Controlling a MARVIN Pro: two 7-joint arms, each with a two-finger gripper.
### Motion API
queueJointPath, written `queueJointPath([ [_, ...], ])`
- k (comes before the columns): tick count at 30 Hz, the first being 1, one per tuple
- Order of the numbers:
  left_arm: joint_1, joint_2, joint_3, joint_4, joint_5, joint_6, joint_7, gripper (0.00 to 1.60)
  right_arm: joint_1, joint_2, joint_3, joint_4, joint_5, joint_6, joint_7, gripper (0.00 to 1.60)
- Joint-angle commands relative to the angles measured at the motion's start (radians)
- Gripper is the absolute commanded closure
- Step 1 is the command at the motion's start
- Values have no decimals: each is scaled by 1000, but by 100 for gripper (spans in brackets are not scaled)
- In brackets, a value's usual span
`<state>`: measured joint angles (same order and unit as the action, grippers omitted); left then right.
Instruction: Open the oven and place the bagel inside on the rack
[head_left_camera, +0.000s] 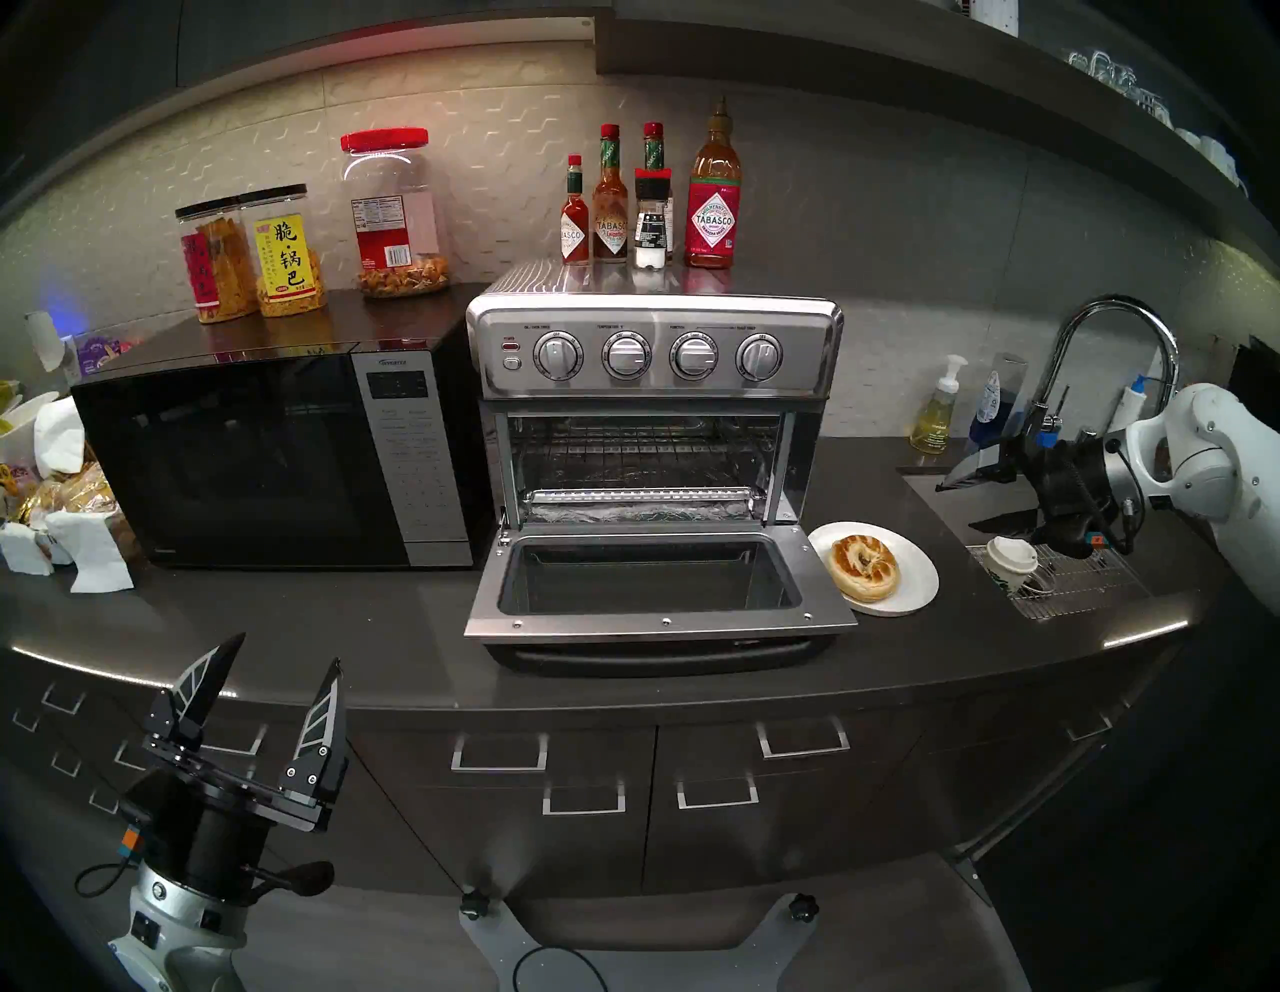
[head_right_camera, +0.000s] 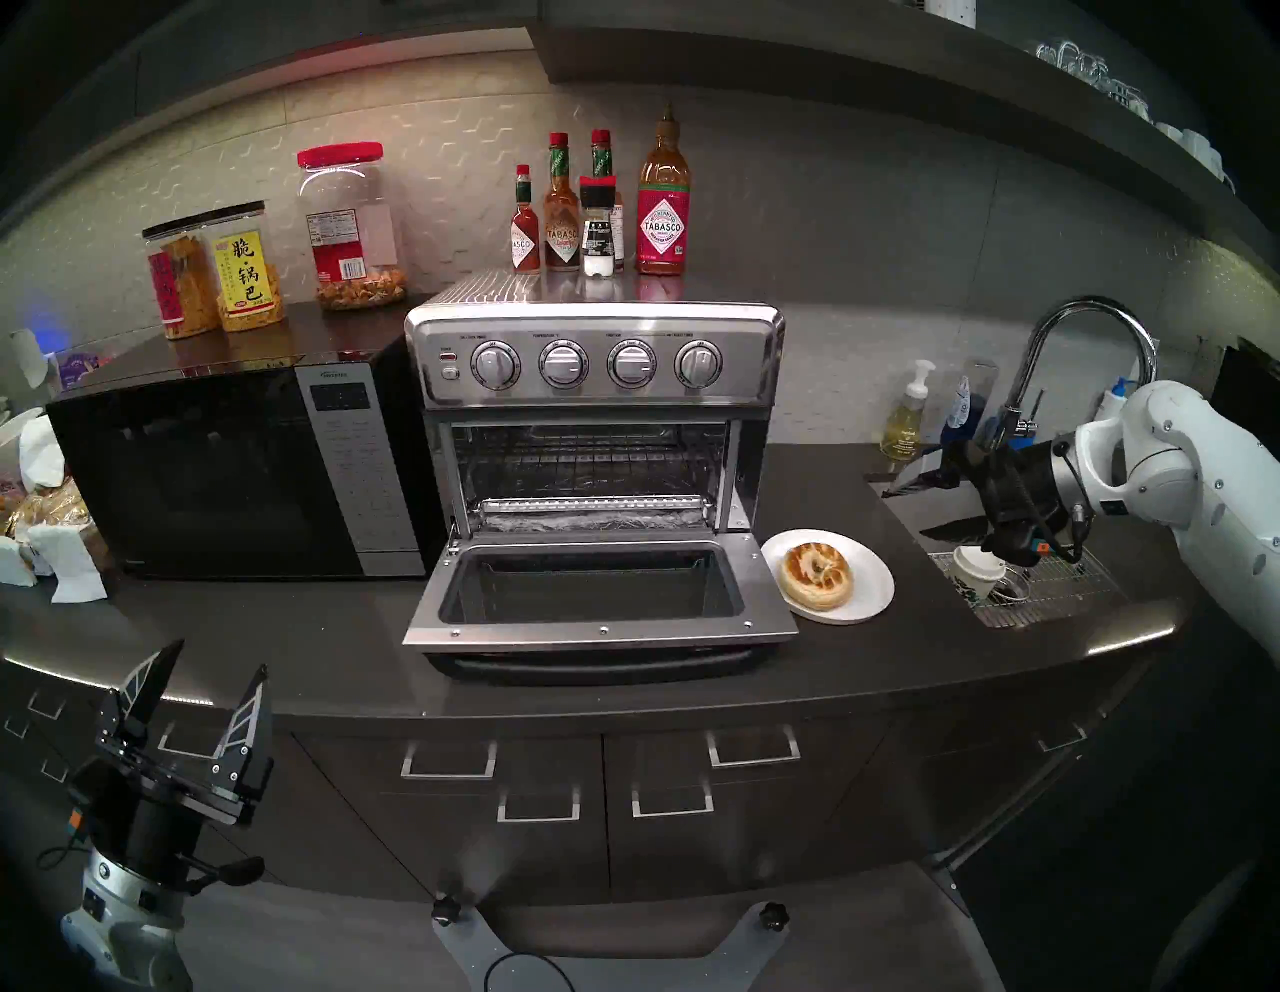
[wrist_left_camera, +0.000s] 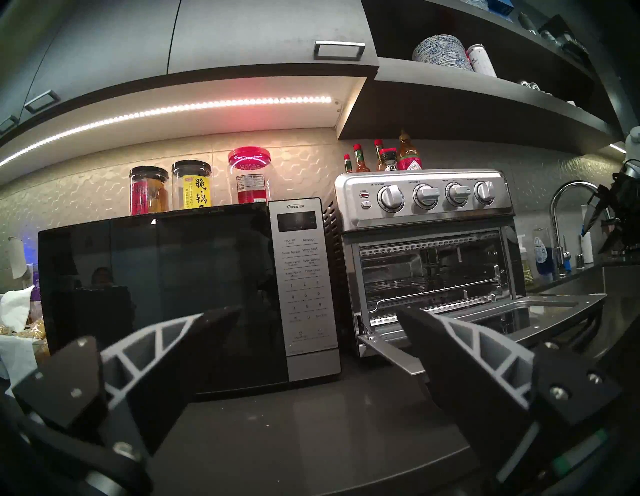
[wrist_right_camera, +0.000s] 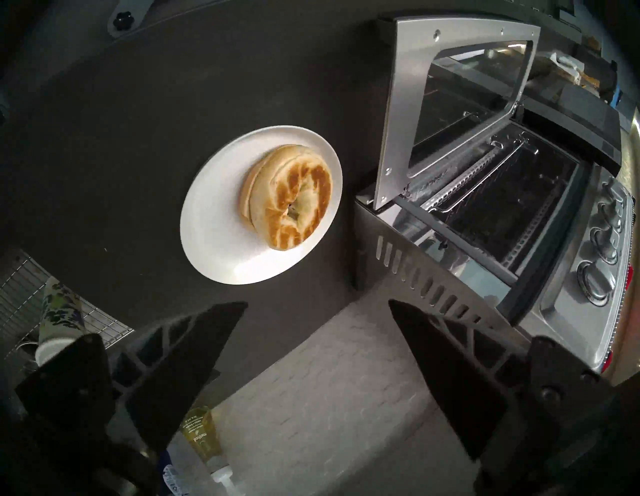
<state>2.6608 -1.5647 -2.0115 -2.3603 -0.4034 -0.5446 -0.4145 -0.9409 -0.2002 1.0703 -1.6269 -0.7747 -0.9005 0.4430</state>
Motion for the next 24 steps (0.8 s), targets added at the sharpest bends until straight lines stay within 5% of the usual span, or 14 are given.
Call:
queueJointPath([
  [1, 3, -1, -1, -22, -1, -4, -2, 0, 63, -105, -24, -30, 26, 45, 107, 0],
  [12, 5, -2, -1, -24, -1, -4, -3, 0, 168, -259, -91, 27, 75, 114, 339, 0],
  [24, 9, -3, -2, -28, -2, -3, -3, 0, 270, -325, -116, 120, 109, 100, 579, 0],
])
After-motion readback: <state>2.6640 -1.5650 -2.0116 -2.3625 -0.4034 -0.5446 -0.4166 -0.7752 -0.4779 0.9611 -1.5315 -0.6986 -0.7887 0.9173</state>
